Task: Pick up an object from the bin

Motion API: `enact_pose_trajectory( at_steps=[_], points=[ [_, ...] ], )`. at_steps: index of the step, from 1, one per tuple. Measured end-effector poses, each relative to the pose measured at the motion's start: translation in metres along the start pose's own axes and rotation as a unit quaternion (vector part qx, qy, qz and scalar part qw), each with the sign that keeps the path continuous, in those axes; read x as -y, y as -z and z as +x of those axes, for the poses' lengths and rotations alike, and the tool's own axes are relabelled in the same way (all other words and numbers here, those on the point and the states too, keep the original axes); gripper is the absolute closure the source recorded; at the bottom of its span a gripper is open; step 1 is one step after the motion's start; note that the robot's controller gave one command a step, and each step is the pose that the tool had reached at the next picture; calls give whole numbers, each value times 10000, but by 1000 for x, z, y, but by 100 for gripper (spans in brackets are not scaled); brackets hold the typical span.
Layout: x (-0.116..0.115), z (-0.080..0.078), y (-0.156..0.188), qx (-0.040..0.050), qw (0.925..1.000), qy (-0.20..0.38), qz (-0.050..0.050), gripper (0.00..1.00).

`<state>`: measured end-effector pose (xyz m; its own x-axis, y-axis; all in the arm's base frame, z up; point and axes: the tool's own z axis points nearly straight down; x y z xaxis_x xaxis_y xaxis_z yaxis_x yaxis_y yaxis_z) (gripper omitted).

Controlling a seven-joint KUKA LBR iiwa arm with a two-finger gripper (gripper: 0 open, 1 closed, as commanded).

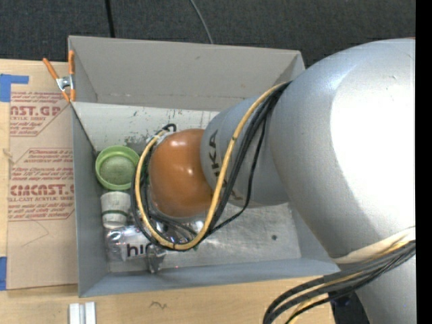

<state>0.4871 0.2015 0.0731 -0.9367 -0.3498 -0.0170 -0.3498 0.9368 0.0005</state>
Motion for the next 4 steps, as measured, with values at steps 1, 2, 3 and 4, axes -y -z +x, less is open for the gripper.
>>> enact_pose_trajectory(
  at_steps=[1, 2, 3, 4],
  points=[
    [-2, 1, 1, -37, 10000, -55, 0, 100],
    [-2, 1, 1, -37, 10000, -56, 0, 100],
    [-2, 1, 2, -47, 10000, -58, -2, 100],
    [-2, 2, 7, -63, 10000, -57, -5, 100]
  ],
)
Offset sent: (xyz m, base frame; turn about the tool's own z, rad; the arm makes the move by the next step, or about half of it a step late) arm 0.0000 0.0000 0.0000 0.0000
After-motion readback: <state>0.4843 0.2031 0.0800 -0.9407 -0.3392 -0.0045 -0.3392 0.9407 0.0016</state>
